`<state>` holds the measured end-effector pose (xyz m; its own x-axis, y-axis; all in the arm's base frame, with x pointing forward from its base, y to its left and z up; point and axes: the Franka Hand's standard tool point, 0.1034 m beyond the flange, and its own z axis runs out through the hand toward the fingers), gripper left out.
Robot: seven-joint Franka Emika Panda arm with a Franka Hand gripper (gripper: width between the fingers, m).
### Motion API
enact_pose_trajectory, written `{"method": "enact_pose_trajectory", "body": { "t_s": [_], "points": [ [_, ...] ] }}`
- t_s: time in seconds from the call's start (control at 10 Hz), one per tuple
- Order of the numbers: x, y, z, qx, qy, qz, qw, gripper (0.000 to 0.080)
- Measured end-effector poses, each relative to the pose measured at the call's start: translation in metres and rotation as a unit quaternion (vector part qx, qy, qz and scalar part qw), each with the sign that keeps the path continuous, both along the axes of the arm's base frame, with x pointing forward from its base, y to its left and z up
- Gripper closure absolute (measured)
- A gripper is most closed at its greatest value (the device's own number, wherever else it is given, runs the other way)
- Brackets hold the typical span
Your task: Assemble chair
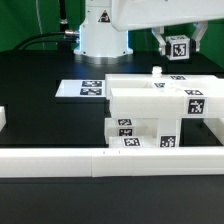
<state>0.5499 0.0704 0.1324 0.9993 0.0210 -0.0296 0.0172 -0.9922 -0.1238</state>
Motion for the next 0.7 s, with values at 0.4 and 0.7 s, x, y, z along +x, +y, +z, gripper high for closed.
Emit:
{"method": "enact_pose_trajectory", "body": {
  "t_s": [0.4, 0.7],
  "points": [
    [0.015, -0.009, 0.002, 0.000, -0.004, 0.001, 1.000, 0.0515],
    [0.051, -0.023, 0.012, -0.016, -0.026, 0.020, 0.999, 0.0515]
  ]
}}
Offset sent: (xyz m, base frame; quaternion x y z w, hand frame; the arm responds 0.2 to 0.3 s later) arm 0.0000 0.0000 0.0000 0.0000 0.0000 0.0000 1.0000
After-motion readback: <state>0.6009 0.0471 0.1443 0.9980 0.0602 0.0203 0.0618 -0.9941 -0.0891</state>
